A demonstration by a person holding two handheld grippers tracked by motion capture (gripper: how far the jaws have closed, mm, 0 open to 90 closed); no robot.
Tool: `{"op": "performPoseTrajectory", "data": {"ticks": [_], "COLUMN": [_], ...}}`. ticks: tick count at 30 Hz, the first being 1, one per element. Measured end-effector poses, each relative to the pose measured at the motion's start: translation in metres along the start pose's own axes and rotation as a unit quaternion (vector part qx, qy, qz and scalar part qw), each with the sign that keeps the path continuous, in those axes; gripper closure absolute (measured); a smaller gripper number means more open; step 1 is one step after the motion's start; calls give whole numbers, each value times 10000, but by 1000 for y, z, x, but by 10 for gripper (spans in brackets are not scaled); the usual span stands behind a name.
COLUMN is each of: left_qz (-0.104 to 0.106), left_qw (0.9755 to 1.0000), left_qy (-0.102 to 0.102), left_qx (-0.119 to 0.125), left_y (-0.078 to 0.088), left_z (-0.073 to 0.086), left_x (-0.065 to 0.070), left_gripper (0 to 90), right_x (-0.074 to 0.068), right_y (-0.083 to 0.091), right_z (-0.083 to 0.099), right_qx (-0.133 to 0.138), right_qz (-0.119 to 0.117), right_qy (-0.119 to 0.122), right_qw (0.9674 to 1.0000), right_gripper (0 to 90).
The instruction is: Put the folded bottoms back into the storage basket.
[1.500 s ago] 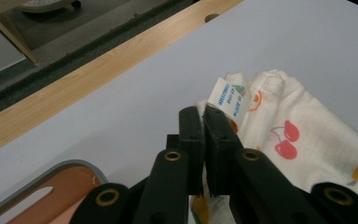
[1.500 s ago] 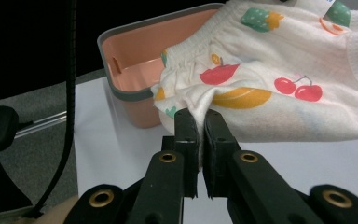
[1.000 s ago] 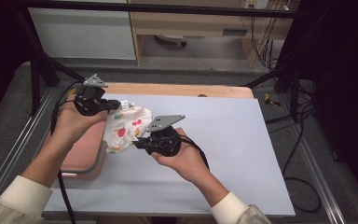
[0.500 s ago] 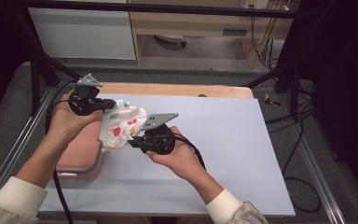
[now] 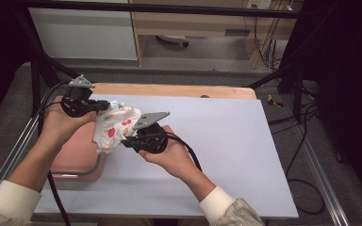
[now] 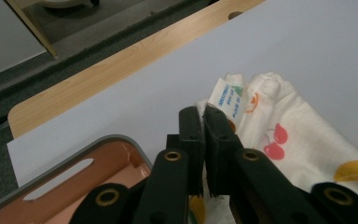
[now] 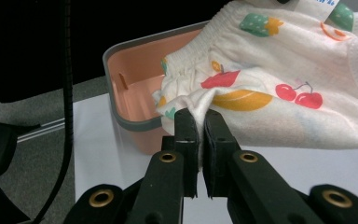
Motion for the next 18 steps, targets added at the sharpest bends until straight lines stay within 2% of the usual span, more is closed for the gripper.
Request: {"op": "performPoseTrajectory", "data": {"ticks": [18], "left_qz": [-182], "left_qw": [9998], "left_qy": [67], "left_qx": [28], "left_y": [6], "left_z": [8], "left_x": [-19], "left_gripper": [872], "right_x": [3], "right_y": [-17], "right_z": [-7], "right_qx": [69], "right_qz": [-45], "right_qy": [8], "right_qw": [10000], "right_gripper": [863]}}
Point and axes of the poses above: each handheld gripper's, and its own axes: y roughly backward along the jaws, z roughly out of its underside, x roughly to its right, the point moved 9 cm from there along -y, roughly forward along the jaws, and after that the axes turned 15 degrees about -z, right-handed, at the moved point
